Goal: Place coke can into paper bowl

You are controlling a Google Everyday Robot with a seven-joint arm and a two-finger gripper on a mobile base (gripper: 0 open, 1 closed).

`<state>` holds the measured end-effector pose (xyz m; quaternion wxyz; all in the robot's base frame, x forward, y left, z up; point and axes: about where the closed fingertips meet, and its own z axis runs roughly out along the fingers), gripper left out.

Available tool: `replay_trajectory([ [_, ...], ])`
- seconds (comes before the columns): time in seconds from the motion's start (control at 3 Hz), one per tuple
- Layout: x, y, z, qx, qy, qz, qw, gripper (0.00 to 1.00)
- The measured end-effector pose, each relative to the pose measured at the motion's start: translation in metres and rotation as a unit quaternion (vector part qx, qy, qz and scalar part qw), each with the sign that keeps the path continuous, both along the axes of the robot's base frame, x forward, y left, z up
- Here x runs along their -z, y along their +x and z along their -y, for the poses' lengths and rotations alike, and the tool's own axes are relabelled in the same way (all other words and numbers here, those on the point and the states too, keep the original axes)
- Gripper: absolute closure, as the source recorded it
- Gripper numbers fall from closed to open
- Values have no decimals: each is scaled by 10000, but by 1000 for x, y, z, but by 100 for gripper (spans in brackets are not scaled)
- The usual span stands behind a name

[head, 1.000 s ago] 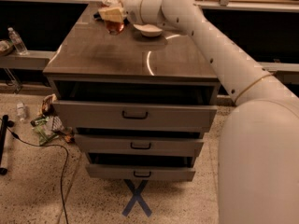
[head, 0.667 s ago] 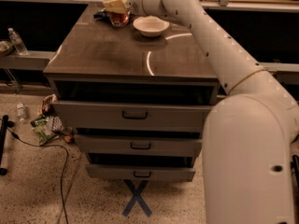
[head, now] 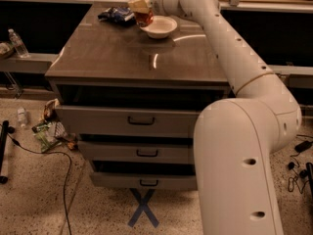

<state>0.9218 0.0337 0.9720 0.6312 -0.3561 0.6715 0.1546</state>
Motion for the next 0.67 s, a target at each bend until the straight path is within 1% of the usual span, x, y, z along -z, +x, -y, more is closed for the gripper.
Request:
replay_trajectory([
  [0.33,4,16,29,359,-78,-4,9993,100],
  [0.67,8,30,54,654,-126,13,9978,100],
])
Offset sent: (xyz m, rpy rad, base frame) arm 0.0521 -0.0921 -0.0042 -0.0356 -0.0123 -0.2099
